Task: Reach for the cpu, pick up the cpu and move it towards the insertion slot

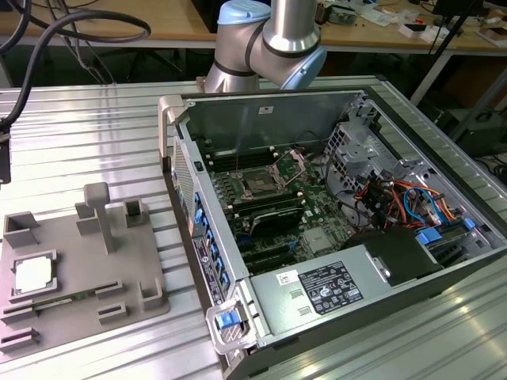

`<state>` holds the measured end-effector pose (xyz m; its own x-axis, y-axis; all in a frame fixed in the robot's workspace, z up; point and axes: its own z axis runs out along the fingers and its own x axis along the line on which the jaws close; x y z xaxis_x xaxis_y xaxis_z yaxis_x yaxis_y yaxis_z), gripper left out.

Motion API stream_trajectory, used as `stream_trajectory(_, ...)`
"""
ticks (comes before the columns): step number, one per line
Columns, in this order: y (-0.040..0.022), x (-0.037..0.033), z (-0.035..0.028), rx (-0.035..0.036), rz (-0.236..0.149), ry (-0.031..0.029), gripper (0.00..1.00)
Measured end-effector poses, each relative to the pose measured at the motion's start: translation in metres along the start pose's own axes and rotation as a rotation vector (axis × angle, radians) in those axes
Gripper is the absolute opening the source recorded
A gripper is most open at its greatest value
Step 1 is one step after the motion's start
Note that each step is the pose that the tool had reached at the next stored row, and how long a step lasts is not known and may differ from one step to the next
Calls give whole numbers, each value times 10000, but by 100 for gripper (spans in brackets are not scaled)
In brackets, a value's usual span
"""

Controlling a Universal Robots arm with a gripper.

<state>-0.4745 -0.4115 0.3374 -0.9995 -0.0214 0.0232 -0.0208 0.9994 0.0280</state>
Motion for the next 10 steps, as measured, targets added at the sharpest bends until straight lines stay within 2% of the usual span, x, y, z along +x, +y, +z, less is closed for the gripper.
stream_trajectory(10, -1, -1, 45, 9, 0, -1, 60)
